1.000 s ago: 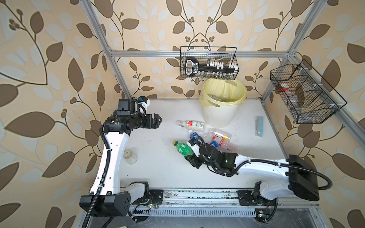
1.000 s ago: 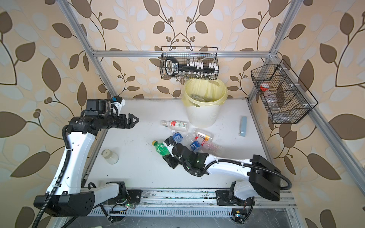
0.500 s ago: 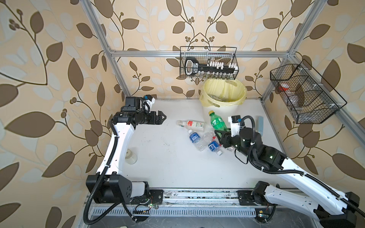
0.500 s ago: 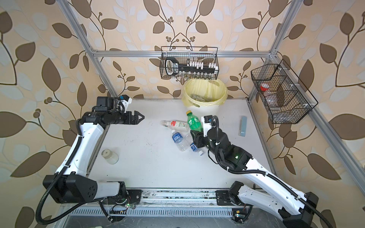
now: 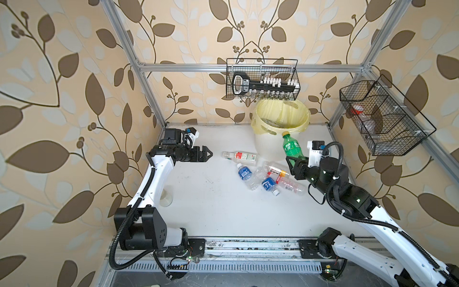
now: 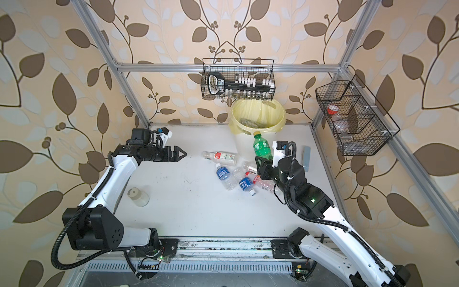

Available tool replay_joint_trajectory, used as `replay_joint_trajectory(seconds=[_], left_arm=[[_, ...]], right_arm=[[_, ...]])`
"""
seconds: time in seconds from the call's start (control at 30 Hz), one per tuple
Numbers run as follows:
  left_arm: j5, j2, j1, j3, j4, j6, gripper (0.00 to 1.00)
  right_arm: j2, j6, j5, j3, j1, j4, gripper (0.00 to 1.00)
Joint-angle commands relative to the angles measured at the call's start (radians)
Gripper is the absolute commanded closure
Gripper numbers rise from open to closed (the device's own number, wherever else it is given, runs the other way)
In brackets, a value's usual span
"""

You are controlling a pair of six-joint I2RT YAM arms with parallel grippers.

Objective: Throw the plastic bottles in the bin

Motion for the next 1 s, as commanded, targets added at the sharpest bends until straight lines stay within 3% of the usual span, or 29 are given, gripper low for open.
replay_joint_trajectory(seconds=[0.0, 0.13, 0.3, 0.43, 0.5, 0.53, 0.7, 0.97], left_arm=[[0.063, -0.071, 0.006, -0.01, 0.024, 0.037, 0.01], [0.099, -0.109, 0.006, -0.025, 0.042, 0.037, 0.01], [0.109, -0.1, 0.005, 0.024, 0.002, 0.037, 0.01], [0.115, -0.095, 0.005, 0.043, -0.016, 0.04, 0.01], [0.112, -0.098, 0.003, 0.045, -0.024, 0.044, 0.01], [0.109, -0.099, 0.005, 0.043, -0.025, 0.044, 0.01], [0.107, -0.091, 0.002, 0.042, -0.035, 0.048, 0.01], [0.151, -0.074, -0.016, 0.075, -0.068, 0.08, 0.01]], right_arm=[[0.026, 0.006, 0.021, 0.038, -0.021, 0.017, 0.81], [0.155, -0.022, -0.012, 0.176, -0.098, 0.031, 0.81], [0.465, -0.06, -0.101, 0.501, -0.259, 0.016, 0.78], [0.717, -0.069, -0.106, 0.799, -0.326, -0.133, 0.35], [0.765, -0.072, -0.11, 0.858, -0.33, -0.159, 0.08], [0.767, -0.07, -0.118, 0.859, -0.33, -0.157, 0.0], [0.674, -0.069, -0.124, 0.776, -0.331, -0.135, 0.0], [0.353, -0.066, -0.173, 0.446, -0.332, -0.018, 0.0]])
